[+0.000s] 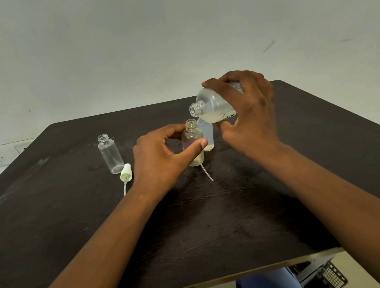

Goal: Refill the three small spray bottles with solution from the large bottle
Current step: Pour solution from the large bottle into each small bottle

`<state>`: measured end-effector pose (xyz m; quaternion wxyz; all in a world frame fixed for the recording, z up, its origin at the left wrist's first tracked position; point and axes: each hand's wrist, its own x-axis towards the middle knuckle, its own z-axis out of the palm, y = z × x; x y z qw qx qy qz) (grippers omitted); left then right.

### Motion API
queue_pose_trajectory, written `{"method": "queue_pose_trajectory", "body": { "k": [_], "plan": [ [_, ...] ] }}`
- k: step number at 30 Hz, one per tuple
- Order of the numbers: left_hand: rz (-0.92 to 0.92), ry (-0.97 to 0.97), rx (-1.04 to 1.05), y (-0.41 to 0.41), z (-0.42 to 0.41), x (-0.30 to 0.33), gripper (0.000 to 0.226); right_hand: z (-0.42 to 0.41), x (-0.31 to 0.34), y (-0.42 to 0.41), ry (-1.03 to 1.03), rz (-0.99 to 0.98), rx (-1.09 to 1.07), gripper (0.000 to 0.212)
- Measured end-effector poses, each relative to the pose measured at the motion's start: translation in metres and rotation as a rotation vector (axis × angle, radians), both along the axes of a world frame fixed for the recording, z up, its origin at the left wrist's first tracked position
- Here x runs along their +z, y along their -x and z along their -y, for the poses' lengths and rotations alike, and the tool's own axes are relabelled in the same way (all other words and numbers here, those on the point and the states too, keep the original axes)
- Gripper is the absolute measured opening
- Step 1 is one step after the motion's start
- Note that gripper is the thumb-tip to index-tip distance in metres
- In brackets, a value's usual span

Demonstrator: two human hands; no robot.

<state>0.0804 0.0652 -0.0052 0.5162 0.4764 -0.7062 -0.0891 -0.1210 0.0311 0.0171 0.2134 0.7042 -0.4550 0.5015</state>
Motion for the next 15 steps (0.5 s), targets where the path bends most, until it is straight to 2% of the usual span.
{"method": "queue_pose_trajectory", "body": {
  "k": [15],
  "plan": [
    [0.002, -0.003, -0.004, 0.0003, 0.0001, -0.0002, 0.042, 0.001, 0.0004, 0.0001, 0.003, -0.011, -0.011, 0.076]
  ]
}}
